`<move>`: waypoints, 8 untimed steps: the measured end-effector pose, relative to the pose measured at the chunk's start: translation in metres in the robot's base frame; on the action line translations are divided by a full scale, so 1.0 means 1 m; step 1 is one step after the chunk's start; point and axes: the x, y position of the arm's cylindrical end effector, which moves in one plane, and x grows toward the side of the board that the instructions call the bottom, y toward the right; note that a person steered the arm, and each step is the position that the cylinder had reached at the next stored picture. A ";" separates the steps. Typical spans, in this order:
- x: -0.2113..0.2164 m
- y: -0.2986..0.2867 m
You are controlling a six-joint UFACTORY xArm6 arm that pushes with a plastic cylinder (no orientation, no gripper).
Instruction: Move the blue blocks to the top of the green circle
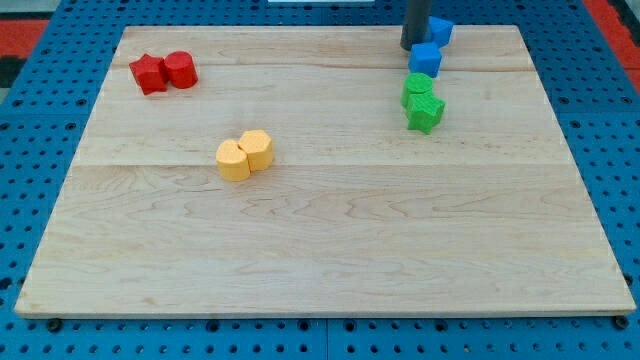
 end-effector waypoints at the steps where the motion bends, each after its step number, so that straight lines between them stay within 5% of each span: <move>1: 0.008 0.017; 5: 0.061 0.106; 8: 0.061 0.068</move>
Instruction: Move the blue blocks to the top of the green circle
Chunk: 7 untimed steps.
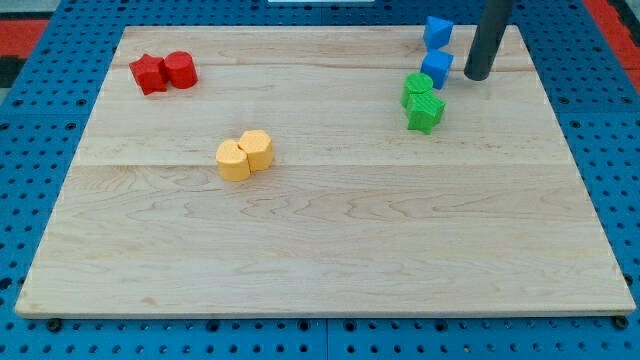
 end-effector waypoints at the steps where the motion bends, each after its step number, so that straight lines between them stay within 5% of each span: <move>1: -0.002 -0.014; 4: -0.007 -0.016; 7: -0.097 0.081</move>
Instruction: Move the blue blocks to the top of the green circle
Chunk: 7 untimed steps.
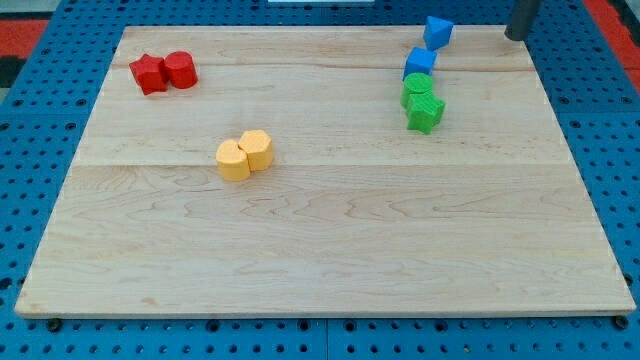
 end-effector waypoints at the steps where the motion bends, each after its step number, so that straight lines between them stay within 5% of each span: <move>1: -0.008 -0.002; 4: -0.008 -0.006; 6: -0.006 -0.121; 7: -0.002 -0.132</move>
